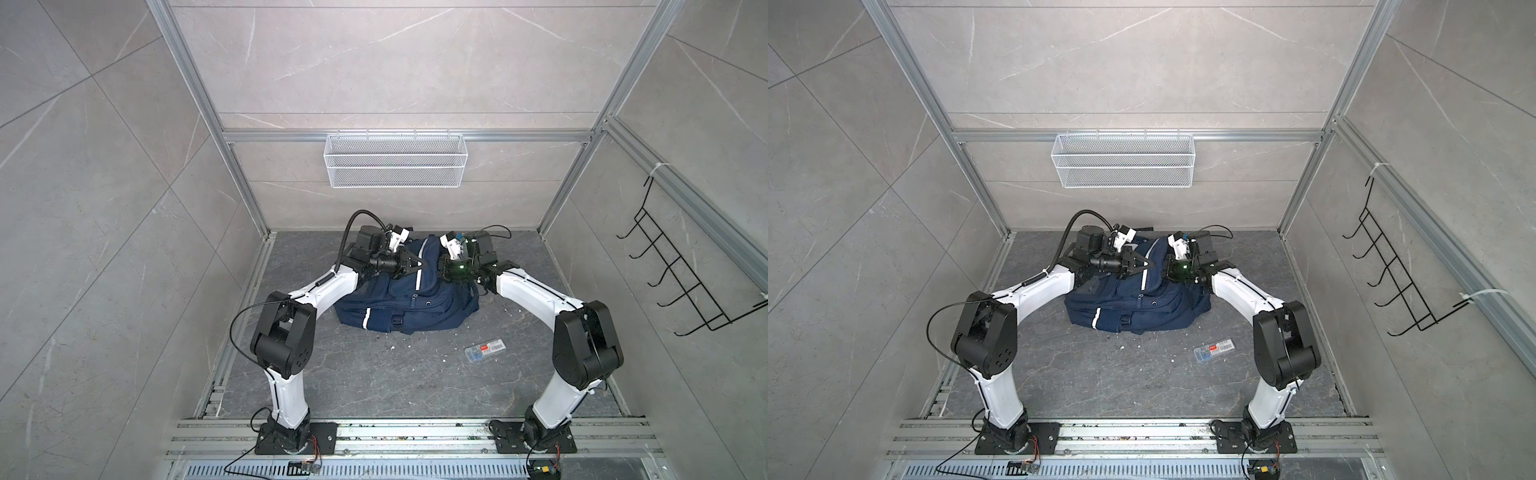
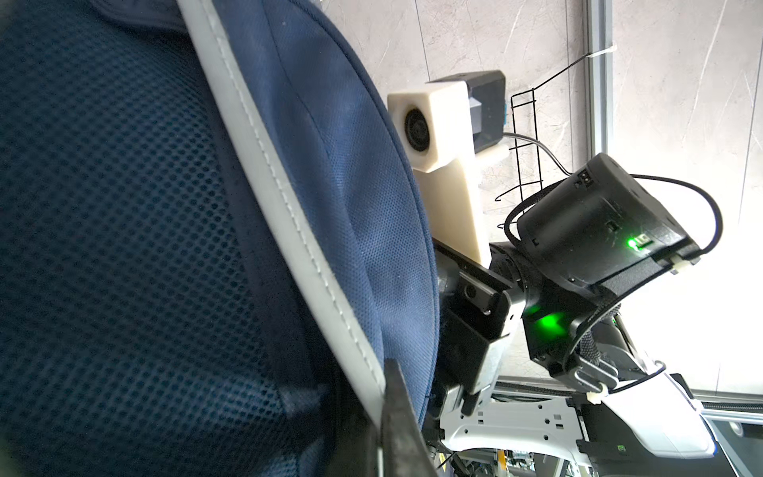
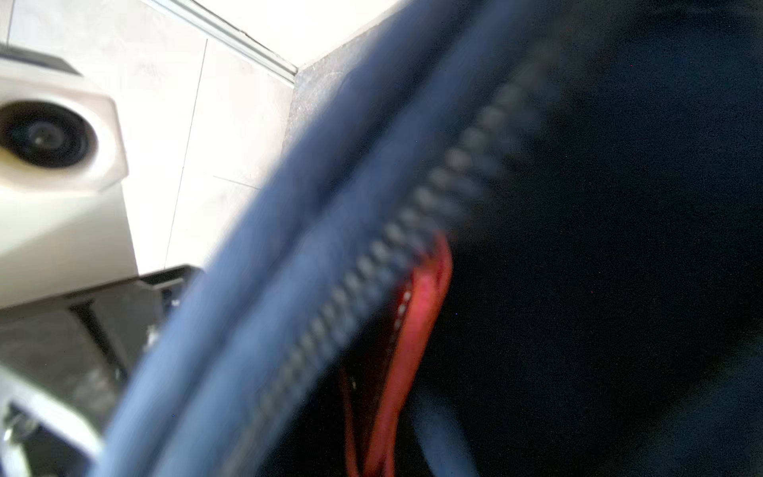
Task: Pack books, pencil case, and school supplies into a backpack
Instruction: Place the card holder in the student bag.
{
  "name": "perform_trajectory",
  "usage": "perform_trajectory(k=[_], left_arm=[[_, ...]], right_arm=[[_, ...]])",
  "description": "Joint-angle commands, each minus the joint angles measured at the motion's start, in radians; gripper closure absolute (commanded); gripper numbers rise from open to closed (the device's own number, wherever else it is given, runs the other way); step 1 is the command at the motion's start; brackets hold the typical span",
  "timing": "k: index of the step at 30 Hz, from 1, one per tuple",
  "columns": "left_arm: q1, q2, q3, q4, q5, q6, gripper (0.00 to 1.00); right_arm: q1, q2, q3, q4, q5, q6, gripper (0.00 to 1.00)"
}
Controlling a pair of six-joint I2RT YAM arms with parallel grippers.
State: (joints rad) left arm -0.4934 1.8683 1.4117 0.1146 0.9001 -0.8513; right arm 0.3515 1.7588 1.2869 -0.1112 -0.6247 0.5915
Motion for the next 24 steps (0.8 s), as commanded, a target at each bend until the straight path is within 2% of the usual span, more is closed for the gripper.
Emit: perform_trajectory(k=[1,4,5,9,12,14,16,19,24], left_arm=[[-0.001,-0.101,0.056,0.142,0.071,0.004,1.00],[-0.002,-0.099,0.059,0.142,0.072,0.001,1.00],[-0.001,-0.100,0.059,0.142,0.071,0.000,1.00],[-0.001,-0.103,0.046,0.145,0.063,-0.007,1.00],[-0.002,-0.110,0.036,0.149,0.048,-0.009,1.00],[-0.002,-0.110,0.031,0.148,0.038,-0.008,1.00],[-0.002,-0.112,0.026,0.148,0.022,-0.008,1.00],[0.002,-0.109,0.021,0.143,-0.001,-0.011,1.00],[0.008,-0.094,0.018,0.139,-0.016,-0.013,1.00]], right_arm=[[0.023,0.023,-0.002,0.121,0.027,0.059,1.00],[0.036,0.046,-0.011,0.172,0.031,0.086,1.00],[0.040,0.052,-0.012,0.177,0.034,0.091,0.97],[0.047,0.064,-0.011,0.183,0.043,0.104,0.78],[0.048,0.050,-0.013,0.161,0.065,0.090,0.68],[0.047,0.034,-0.006,0.131,0.080,0.067,0.54],[0.048,0.015,0.010,0.082,0.094,0.031,0.44],[0.048,-0.016,0.034,0.012,0.107,-0.017,0.36],[0.047,-0.083,0.041,-0.063,0.129,-0.055,0.30]])
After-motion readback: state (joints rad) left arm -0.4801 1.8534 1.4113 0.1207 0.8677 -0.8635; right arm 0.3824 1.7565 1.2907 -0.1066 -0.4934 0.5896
